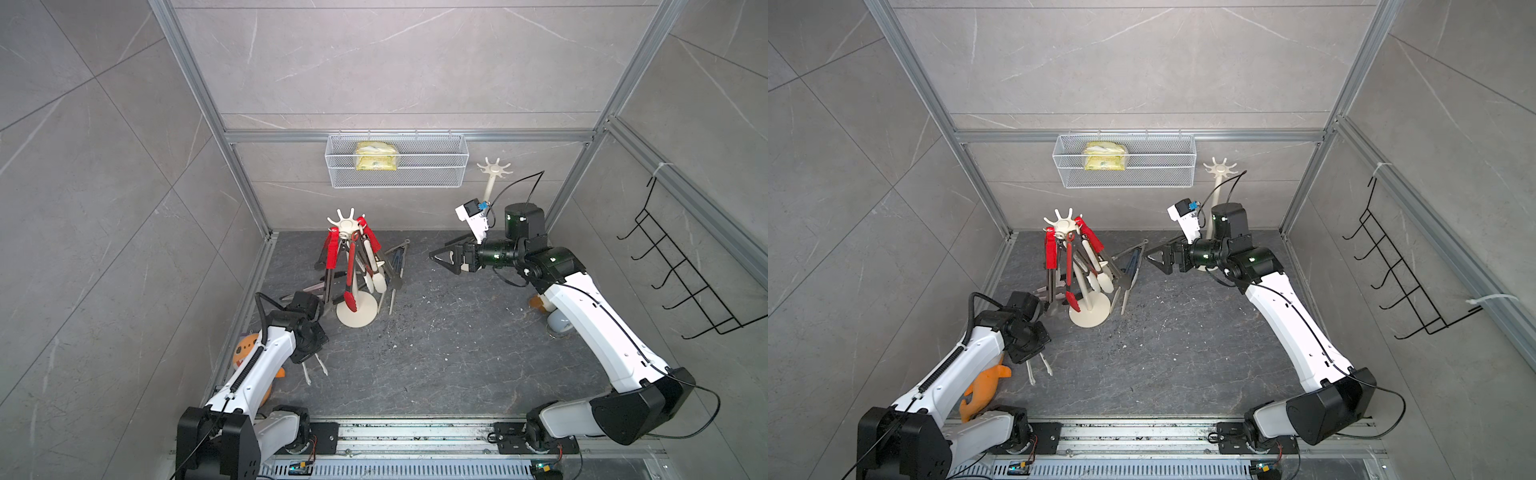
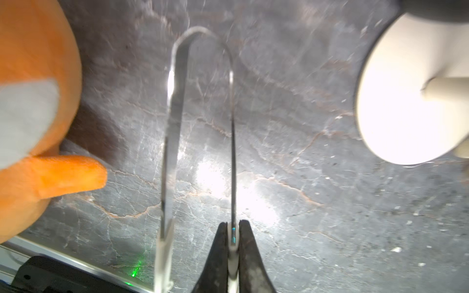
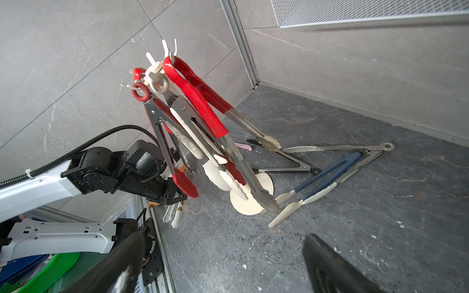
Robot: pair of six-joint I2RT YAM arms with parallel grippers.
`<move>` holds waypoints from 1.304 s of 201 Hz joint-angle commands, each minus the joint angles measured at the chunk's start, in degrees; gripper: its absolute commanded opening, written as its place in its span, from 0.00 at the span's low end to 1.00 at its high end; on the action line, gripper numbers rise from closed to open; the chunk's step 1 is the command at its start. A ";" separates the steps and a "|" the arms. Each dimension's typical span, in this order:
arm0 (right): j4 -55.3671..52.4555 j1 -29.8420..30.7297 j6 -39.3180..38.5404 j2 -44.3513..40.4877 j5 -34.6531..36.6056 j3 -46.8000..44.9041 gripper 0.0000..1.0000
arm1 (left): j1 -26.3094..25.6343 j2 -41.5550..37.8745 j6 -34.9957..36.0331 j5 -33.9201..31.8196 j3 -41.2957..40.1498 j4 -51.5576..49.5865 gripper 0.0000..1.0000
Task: Hang food tongs on kitchen utensil racks
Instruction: Pick up the food tongs from the center of the board, then place the food tongs at the center of the board.
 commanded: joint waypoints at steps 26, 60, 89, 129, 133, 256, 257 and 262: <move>-0.67 0.16 -1.07 -0.48 -0.56 0.48 1.00 | 0.21 -5.84 2.47 -3.15 8.12 -7.45 0.08; -0.59 0.12 -1.02 -0.30 -0.49 0.64 1.00 | -0.15 -6.84 4.90 -3.72 17.58 -12.63 0.07; -0.65 0.11 -1.02 -0.17 -0.38 0.89 1.00 | -2.13 -7.14 6.09 -6.23 26.35 -18.91 0.06; -1.02 0.14 -1.04 0.13 -0.18 1.45 1.00 | -5.66 -6.39 4.67 -7.50 35.72 -26.31 0.06; -1.10 0.15 -1.09 0.14 -0.23 1.47 1.00 | -6.29 -6.18 4.45 -7.80 36.80 -27.14 0.06; -5.40 0.11 -1.61 0.42 3.55 3.32 1.00 | -39.41 15.42 -4.83 -19.12 76.73 -41.09 0.04; -5.49 0.11 -1.62 0.41 3.60 3.30 1.00 | -39.61 15.54 -4.97 -19.11 76.93 -41.09 0.04; -5.77 0.10 -1.70 0.34 3.91 3.31 1.00 | -40.63 16.43 -5.55 -19.02 77.93 -40.97 0.04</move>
